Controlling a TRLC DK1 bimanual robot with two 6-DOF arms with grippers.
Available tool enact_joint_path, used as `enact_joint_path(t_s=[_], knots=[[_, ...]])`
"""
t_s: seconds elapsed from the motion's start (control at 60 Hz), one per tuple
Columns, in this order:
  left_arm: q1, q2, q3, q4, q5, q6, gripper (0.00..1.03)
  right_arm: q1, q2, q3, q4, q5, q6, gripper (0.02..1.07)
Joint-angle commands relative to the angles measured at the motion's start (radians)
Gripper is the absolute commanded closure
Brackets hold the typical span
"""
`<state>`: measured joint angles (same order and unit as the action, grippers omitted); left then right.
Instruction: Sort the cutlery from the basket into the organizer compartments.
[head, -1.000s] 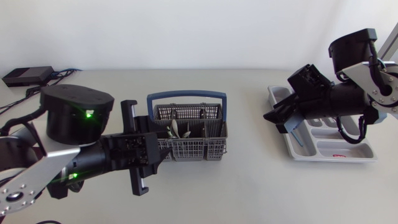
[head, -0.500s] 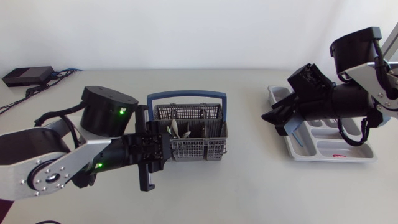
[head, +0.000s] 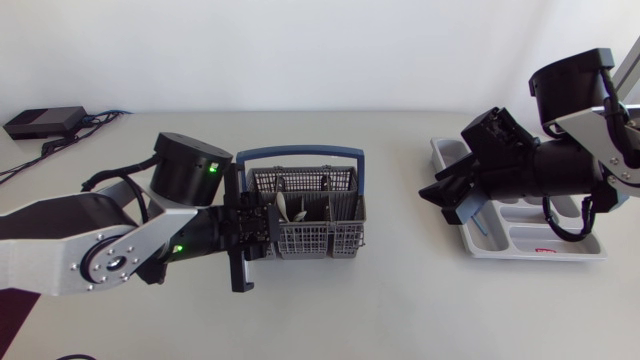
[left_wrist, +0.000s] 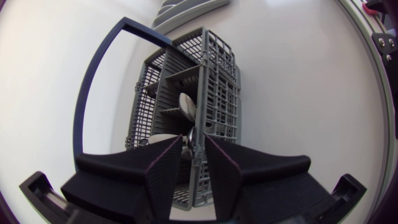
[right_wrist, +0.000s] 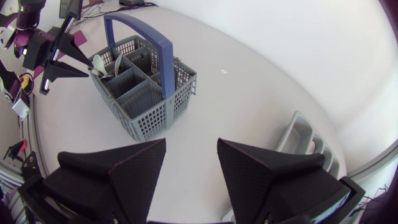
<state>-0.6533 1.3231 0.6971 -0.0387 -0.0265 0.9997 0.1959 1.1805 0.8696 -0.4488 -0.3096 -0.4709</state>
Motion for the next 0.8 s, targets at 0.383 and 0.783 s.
enact_joint_path(t_s=[0.383, 0.783], knots=[[0.014, 0.064, 0.051, 0.019, 0.007, 0.048, 0.92, 0.013, -0.022, -0.037, -0.014, 0.004, 0.015, 0.46], [0.004, 0.077, 0.056, 0.022, -0.020, 0.070, 1.00, 0.013, -0.036, -0.041, -0.021, 0.004, 0.011, 0.44]])
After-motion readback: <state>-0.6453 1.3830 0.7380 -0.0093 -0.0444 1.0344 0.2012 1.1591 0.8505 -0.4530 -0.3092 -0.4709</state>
